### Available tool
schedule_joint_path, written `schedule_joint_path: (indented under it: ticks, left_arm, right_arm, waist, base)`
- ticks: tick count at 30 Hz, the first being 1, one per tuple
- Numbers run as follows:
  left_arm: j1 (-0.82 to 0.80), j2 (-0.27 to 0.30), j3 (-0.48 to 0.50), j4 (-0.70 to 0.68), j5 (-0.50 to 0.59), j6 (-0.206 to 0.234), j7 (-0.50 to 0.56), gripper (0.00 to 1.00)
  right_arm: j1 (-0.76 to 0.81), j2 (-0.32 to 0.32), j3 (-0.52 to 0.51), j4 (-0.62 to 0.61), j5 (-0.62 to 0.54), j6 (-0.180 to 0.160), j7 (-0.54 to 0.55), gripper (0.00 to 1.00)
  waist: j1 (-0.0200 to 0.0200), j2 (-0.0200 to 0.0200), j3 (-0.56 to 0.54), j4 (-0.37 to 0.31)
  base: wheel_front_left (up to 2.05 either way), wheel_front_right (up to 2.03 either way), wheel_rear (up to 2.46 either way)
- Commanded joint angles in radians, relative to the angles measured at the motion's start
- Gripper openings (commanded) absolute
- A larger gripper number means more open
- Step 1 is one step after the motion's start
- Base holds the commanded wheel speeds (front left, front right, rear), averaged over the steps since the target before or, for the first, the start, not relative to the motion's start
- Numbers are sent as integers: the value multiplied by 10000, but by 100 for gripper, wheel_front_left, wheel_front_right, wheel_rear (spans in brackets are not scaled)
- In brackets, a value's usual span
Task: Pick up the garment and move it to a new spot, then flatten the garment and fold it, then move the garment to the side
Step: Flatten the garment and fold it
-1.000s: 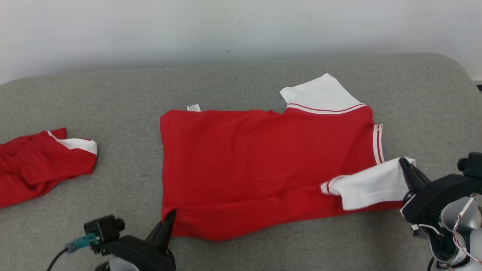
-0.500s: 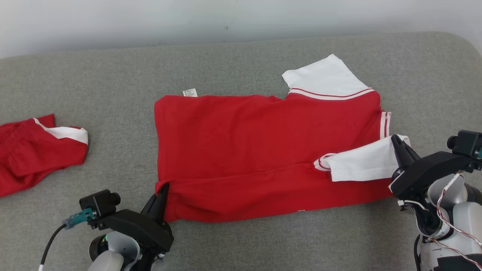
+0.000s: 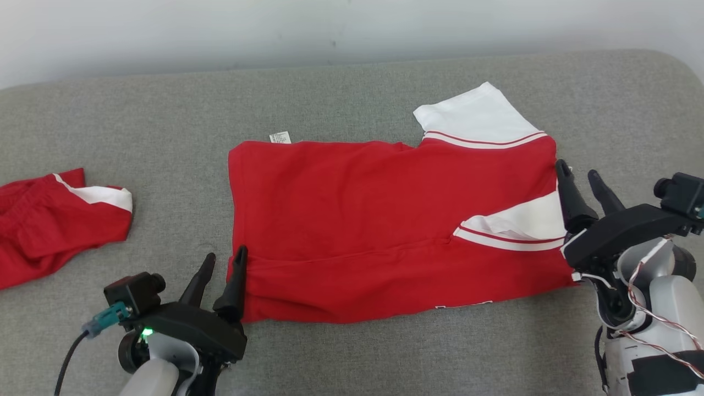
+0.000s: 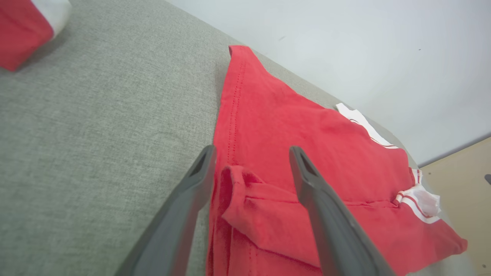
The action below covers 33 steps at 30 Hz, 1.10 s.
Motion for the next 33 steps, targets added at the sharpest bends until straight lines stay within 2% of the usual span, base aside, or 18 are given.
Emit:
schedule_joint_path:
  ticks: [1, 11, 16, 20, 30, 33]
  left_arm:
    - [188, 72, -67, -43, 211, 33, -145, 100]
    - [1313, 348, -943, -302, 1259, 629, -149, 100]
    - [1459, 416, -1123, -284, 1510, 1045, 8, 100]
    - [1270, 444, -1167, -306, 1612, 1310, 119, 100]
    - [887, 520, -1355, -293, 1798, 1462, 457, 100]
    - [820, 502, -1465, -257, 1792, 1450, 693, 100]
  right_arm:
    - [201, -154, 24, -78, 150, -23, -121, 100]
    - [1722, -910, -330, -202, -814, -23, 779, 100]
    - [2014, -768, -565, -90, -1362, -23, 1151, 100]
    - [1790, -711, -621, 181, -1787, -23, 1224, 100]
    - [932, -599, -727, 1140, -2453, -23, 1430, 100]
    - [699, -603, -806, 1474, -2737, -23, 1790, 100]
  waist:
    - [-1, -1, -121, 11]
    - [-1, -1, -427, -54]
    - [-1, -1, -362, -155]
    - [-1, -1, -196, -172]
    - [-1, -1, 175, -7]
    - [-1, -1, 266, 52]
  base:
    - [0, 0, 0]
    - [0, 0, 0]
    - [0, 0, 0]
    - [0, 0, 0]
    - [0, 0, 0]
    - [0, 0, 0]
